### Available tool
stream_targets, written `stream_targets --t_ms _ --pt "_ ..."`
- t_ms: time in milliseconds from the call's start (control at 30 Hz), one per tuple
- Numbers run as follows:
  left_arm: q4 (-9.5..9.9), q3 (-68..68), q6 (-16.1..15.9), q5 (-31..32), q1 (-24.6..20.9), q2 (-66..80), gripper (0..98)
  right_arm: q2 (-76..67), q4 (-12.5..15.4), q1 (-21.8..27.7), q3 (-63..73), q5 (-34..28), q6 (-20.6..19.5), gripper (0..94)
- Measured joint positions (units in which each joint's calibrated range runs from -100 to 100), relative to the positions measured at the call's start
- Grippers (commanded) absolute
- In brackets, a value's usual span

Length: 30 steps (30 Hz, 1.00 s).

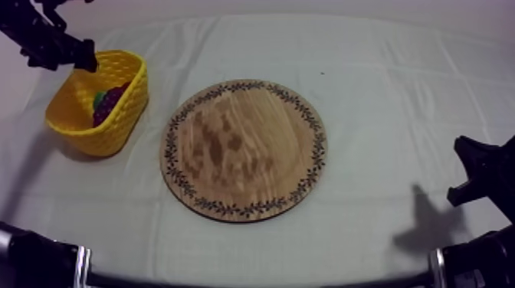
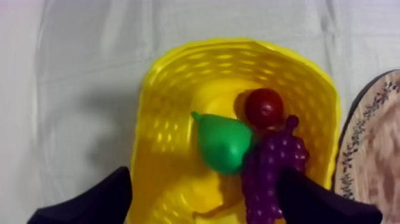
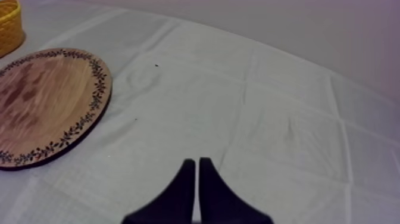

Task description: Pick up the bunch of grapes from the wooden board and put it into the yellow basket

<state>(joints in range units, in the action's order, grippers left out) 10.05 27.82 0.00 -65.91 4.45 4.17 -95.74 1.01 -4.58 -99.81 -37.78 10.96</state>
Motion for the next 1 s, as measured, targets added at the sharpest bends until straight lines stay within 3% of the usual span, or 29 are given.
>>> stream_targets --t_ms 133,300,533,700,1000 --pt "-0.4 0.2 2.2 -1.5 0.7 5.3 66.1 0.0 0.0 0.0 0.0 0.0 0.0 0.4" --pt "-1.24 1.0 3.9 -1.9 1.6 12.8 36.2 0.0 0.0 0.0 0.0 0.0 0.0 0.4" --pt "-2.04 5.8 5.5 4.3 0.0 25.6 8.4 0.0 0.0 0.0 0.0 0.0 0.0 0.4" --pt "-2.29 13.0 6.2 11.2 -2.2 35.6 1.5 0.0 0.0 0.0 0.0 0.0 0.0 0.4" --pt "-2.37 31.7 6.0 22.7 -5.2 55.6 0.1 0.0 0.0 0.0 0.0 0.0 0.0 0.4"
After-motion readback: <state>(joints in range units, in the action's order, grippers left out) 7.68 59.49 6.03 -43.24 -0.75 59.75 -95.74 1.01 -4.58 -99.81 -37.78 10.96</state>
